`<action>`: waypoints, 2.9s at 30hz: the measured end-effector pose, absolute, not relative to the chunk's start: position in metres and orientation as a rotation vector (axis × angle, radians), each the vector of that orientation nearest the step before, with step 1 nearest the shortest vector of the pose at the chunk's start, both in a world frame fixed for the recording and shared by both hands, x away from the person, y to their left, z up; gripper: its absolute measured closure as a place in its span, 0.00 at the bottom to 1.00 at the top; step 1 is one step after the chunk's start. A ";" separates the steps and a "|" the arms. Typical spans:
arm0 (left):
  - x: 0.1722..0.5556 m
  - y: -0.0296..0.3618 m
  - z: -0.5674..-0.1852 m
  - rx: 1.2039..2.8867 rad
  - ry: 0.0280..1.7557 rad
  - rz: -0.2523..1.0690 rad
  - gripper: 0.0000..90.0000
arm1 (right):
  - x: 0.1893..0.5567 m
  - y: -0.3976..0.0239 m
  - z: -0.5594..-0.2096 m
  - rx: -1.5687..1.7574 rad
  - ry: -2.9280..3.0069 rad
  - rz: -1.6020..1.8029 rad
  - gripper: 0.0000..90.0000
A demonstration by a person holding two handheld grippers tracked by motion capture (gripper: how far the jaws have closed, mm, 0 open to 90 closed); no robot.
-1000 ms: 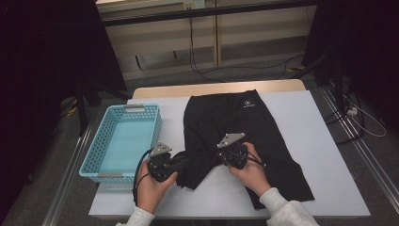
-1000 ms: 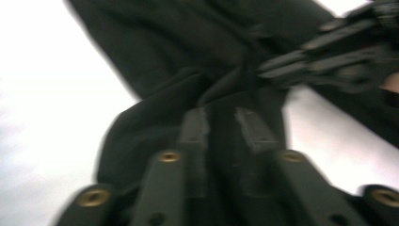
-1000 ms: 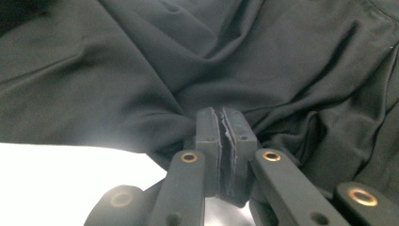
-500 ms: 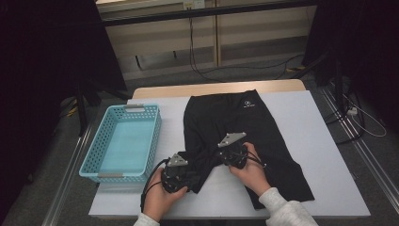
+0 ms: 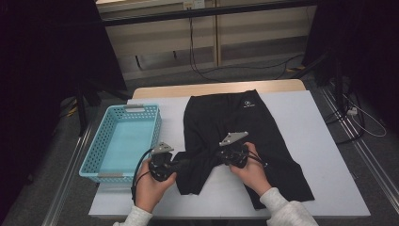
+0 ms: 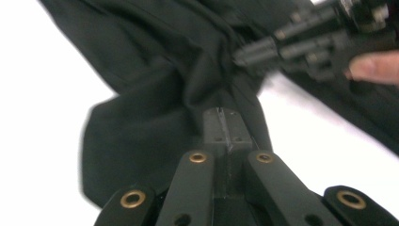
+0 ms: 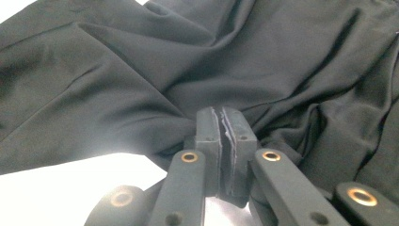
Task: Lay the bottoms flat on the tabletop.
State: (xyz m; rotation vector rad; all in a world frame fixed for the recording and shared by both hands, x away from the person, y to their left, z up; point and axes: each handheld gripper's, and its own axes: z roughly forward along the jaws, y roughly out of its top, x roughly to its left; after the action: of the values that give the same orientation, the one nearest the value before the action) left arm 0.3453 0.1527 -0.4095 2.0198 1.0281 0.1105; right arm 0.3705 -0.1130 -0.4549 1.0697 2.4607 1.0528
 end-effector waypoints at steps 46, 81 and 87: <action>0.323 0.108 -0.432 2.164 0.834 0.000 0.86 | 0.347 -0.150 -0.436 1.096 2.376 1.165 0.50; 0.336 0.115 -0.408 2.081 0.895 -0.139 1.00 | 0.336 -0.160 -0.437 1.080 2.403 1.311 0.15; 0.350 0.139 -0.404 2.004 0.963 -0.084 1.00 | 0.330 -0.152 -0.432 1.033 2.425 1.308 0.22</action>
State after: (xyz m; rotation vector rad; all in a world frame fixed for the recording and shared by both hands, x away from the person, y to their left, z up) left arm 0.3499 0.1394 -0.4035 2.0043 0.9630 -0.0841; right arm 0.3299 -0.1516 -0.4324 1.0333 2.4248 1.3080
